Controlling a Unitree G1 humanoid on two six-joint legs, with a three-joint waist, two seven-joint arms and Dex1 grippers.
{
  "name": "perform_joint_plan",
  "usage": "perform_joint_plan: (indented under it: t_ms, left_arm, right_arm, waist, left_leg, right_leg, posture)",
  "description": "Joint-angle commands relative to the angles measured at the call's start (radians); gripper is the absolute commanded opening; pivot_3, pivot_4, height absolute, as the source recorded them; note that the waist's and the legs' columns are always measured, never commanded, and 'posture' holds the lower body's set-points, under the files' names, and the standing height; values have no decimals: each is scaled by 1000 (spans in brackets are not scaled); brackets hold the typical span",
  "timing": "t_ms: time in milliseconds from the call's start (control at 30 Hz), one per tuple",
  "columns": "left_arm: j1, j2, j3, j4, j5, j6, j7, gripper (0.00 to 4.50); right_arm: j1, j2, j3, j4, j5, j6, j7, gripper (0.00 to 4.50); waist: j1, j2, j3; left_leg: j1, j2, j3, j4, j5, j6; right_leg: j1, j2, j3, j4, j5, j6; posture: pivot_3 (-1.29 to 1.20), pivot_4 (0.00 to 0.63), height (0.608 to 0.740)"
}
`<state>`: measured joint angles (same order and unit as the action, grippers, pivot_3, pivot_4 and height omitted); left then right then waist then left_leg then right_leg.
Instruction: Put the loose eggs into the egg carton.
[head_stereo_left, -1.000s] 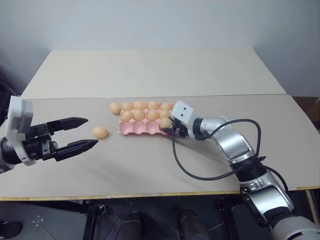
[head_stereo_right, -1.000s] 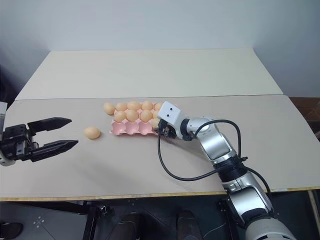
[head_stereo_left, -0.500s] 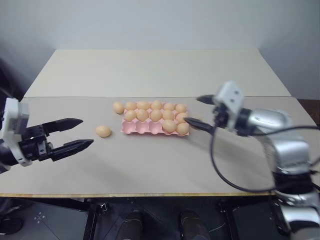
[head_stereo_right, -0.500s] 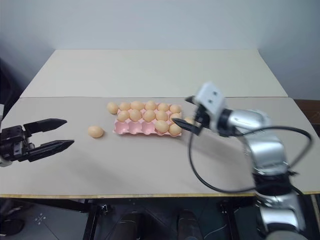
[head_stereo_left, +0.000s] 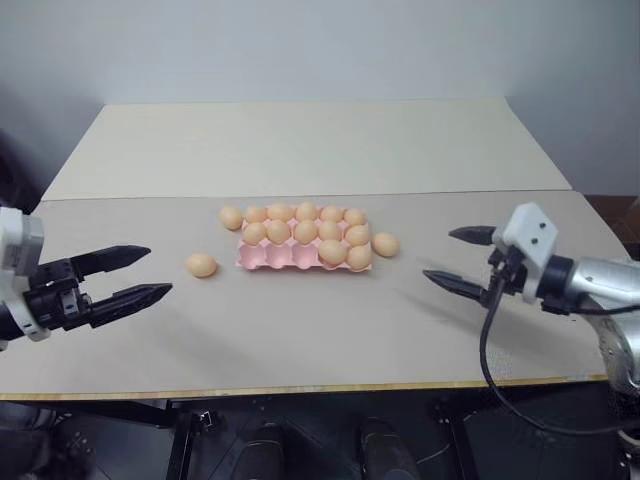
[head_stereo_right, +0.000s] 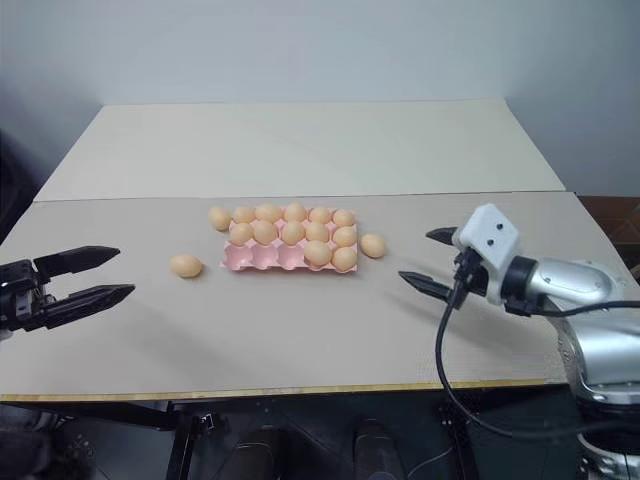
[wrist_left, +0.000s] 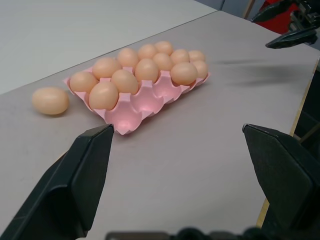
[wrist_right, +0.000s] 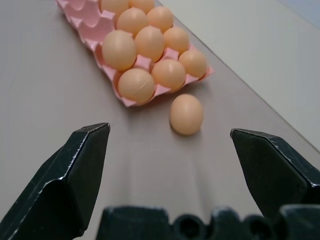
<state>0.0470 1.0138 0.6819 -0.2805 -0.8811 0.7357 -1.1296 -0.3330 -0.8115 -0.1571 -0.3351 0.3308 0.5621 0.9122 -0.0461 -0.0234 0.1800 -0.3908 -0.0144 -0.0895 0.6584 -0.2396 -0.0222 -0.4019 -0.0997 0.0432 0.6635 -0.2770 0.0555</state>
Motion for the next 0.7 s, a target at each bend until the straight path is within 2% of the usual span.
perform_joint_plan:
  t_ms: [33,167,333,667,700]
  left_arm:
    - [-29,13,5,-27,-13,-7,6,4500]
    - [-30,12,11,-46,-20,2,9,4500]
    - [-23,12,22,-54,-22,6,10,4500]
    - [12,0,63,-79,-27,4,23,4500]
    - [16,0,66,-81,-26,3,23,4500]
  right_arm:
    - [-91,31,113,132,-87,-73,-29,4481]
    - [-219,103,232,363,-202,-158,-74,4481]
    - [-351,193,304,614,-286,-262,-113,4481]
    - [-474,320,329,893,-359,-365,-174,4481]
    - [-483,328,325,922,-367,-385,-190,4314]
  waist:
    - [1,0,0]
    - [0,0,0]
    - [-1,0,0]
    - [-1,0,0]
    - [-2,0,0]
  left_leg:
    - [0,0,0,0,0,0]
    - [-1,0,0,0,0,0]
    - [-2,0,0,0,0,0]
    - [-2,0,0,0,0,0]
    - [-2,0,0,0,0,0]
  right_leg:
    - [0,0,0,0,0,0]
    - [-1,0,0,0,0,0]
    - [-3,0,0,0,0,0]
    - [-3,0,0,1,0,0]
    - [-3,0,0,1,0,0]
  posture:
    - [0,150,740]
    - [0,150,740]
    - [0,150,740]
    - [0,150,740]
    - [0,150,740]
